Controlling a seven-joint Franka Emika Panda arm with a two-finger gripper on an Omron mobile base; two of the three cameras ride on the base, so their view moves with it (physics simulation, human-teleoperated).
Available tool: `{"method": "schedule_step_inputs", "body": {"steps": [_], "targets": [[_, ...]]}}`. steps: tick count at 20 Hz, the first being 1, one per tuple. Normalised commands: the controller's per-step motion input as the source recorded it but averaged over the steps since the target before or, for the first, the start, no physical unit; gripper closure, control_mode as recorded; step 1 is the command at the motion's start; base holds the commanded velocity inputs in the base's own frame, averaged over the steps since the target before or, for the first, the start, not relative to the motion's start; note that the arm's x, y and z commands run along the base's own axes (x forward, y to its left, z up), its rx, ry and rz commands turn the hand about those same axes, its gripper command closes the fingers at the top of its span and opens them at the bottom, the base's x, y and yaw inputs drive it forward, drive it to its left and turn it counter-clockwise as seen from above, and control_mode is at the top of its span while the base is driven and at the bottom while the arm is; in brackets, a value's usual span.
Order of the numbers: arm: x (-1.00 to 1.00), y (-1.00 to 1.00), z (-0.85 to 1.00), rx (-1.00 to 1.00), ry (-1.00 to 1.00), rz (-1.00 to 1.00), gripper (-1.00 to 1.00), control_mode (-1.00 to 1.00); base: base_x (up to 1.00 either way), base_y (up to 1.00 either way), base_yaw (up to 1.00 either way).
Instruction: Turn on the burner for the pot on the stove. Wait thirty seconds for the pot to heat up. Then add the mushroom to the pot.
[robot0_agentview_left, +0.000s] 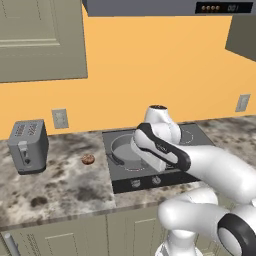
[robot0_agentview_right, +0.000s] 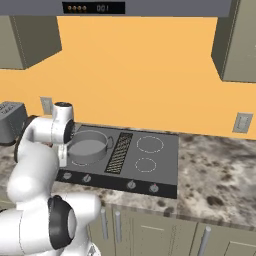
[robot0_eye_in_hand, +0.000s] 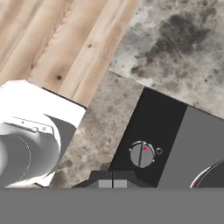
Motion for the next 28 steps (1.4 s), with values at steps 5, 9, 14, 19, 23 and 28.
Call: {"method": "schedule_step_inputs", "body": {"steps": [5,9,14,19,23,28], "targets": [[0.27,-0.03,0.05,0.00,0.00,0.00,1.00,-1.00,0.00,0.00,0.00],[0.04,-0.03,0.00,0.00,0.00,0.00,1.00,-1.00,0.00,0.00,0.00],[0.00,0.00,0.00,0.00,0.00,0.00,1.00,-1.00,0.00,0.00,0.00],[0.00,0.00,0.00,0.00,0.00,0.00,1.00,-1.00,0.00,0.00,0.00],[0.00,0.00,0.00,0.00,0.00,0.00,1.00,-1.00,0.00,0.00,0.00],[0.00,0.00,0.00,0.00,0.00,0.00,1.00,-1.00,0.00,0.00,0.00]]}}
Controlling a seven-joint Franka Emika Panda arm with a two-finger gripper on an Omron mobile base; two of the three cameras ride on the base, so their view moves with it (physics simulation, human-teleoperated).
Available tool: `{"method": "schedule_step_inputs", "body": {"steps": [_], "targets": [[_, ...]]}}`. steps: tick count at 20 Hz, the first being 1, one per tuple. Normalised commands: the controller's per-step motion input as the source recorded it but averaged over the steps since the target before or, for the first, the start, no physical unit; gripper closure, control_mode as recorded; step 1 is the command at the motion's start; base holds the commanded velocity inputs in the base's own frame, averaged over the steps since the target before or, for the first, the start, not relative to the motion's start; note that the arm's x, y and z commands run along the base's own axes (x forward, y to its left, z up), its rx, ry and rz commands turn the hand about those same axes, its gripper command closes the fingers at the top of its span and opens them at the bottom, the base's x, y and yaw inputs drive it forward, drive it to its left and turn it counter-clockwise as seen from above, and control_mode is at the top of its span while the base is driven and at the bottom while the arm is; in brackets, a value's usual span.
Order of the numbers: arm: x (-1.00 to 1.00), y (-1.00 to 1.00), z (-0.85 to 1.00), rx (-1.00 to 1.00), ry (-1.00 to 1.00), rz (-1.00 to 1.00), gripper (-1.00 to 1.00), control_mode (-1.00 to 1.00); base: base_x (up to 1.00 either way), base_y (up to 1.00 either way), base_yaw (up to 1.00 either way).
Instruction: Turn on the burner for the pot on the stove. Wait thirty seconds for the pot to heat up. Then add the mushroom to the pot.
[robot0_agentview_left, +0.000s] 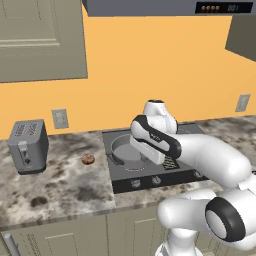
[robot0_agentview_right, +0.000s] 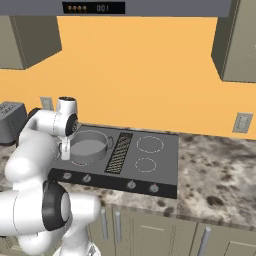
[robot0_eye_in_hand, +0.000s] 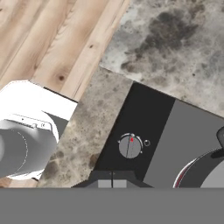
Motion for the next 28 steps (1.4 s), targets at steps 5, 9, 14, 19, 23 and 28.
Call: {"method": "schedule_step_inputs", "body": {"steps": [5,9,14,19,23,28], "targets": [[0.00,0.00,0.00,0.00,0.00,0.00,1.00,-1.00,0.00,0.00,0.00],[0.00,0.00,0.00,0.00,0.00,0.00,1.00,-1.00,0.00,0.00,0.00],[0.00,0.00,0.00,0.00,0.00,0.00,1.00,-1.00,0.00,0.00,0.00],[0.00,0.00,0.00,0.00,0.00,0.00,1.00,-1.00,0.00,0.00,0.00],[0.00,0.00,0.00,0.00,0.00,0.00,1.00,-1.00,0.00,0.00,0.00],[0.00,0.00,0.00,0.00,0.00,0.00,1.00,-1.00,0.00,0.00,0.00]]}}
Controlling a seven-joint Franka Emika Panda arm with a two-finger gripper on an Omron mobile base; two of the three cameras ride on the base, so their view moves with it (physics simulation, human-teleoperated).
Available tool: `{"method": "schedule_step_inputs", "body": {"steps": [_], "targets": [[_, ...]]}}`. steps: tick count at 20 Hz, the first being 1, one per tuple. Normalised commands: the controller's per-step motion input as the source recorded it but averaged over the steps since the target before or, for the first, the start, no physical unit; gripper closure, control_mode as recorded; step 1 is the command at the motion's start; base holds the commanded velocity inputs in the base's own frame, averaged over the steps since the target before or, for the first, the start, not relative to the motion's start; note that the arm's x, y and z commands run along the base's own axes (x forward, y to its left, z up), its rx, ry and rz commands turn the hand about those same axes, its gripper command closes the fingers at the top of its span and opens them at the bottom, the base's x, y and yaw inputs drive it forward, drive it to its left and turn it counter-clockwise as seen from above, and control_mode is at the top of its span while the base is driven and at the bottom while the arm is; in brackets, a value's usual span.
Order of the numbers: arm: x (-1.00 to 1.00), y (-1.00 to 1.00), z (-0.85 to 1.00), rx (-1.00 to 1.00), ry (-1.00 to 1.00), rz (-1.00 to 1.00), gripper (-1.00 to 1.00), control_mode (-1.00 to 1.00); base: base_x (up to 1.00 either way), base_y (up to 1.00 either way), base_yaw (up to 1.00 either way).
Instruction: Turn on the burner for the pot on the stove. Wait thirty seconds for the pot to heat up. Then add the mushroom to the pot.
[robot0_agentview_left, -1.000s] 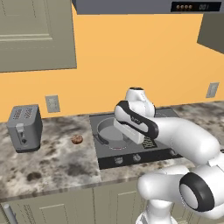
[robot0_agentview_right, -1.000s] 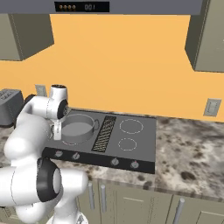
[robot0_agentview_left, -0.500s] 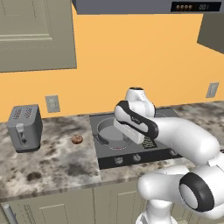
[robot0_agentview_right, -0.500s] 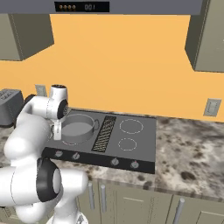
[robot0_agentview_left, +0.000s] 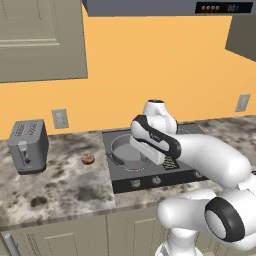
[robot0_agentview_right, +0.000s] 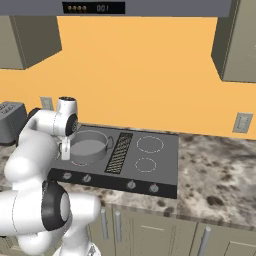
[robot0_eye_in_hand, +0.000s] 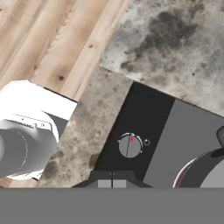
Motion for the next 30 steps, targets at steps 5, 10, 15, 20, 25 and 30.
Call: {"method": "schedule_step_inputs", "body": {"steps": [5,10,15,20,25,30], "targets": [[0.00,0.00,0.00,0.00,0.00,0.00,1.00,-1.00,0.00,0.00,0.00],[0.00,0.00,0.00,0.00,0.00,0.00,1.00,-1.00,0.00,0.00,0.00],[0.00,0.00,0.00,0.00,0.00,0.00,1.00,-1.00,0.00,0.00,0.00],[0.00,0.00,0.00,0.00,0.00,0.00,1.00,-1.00,0.00,0.00,0.00],[0.00,0.00,0.00,0.00,0.00,0.00,1.00,-1.00,0.00,0.00,0.00],[0.00,0.00,0.00,0.00,0.00,0.00,1.00,-1.00,0.00,0.00,0.00]]}}
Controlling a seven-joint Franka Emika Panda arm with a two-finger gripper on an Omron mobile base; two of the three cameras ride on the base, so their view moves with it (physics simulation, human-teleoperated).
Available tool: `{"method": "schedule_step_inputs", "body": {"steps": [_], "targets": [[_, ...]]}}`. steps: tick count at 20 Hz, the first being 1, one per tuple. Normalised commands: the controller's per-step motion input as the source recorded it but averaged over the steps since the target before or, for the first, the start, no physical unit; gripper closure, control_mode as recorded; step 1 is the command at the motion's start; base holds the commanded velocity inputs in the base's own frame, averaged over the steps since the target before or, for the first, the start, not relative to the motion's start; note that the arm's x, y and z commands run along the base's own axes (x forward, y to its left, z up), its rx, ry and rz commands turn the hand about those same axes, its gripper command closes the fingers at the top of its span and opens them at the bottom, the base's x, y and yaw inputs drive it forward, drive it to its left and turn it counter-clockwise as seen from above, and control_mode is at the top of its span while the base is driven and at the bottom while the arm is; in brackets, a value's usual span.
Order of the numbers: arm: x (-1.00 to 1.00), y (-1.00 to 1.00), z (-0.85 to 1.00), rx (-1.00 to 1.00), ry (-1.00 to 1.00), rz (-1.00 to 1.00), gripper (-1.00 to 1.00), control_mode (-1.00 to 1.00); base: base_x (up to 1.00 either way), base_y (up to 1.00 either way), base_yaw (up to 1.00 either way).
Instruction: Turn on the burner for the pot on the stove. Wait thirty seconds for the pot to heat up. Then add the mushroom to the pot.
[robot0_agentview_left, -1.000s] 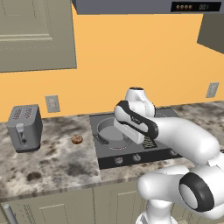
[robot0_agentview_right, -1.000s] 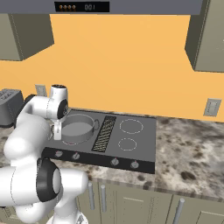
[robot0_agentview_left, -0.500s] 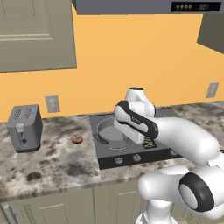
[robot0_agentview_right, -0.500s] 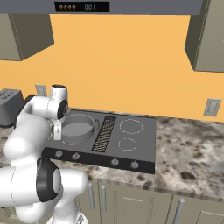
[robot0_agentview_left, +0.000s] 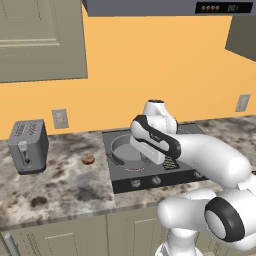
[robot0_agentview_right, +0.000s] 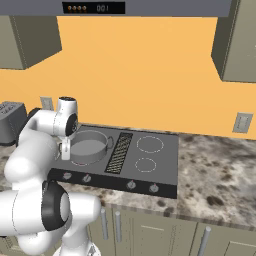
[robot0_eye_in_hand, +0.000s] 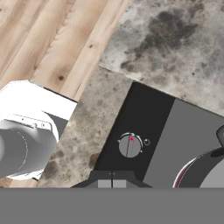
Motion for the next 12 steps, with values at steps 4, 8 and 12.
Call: {"method": "schedule_step_inputs", "body": {"steps": [4,8,12], "targets": [[0.00,0.00,0.00,0.00,0.00,0.00,1.00,-1.00,0.00,0.00,0.00],[0.00,0.00,0.00,0.00,0.00,0.00,1.00,-1.00,0.00,0.00,0.00],[0.00,0.00,0.00,0.00,0.00,0.00,1.00,-1.00,0.00,0.00,0.00]]}}
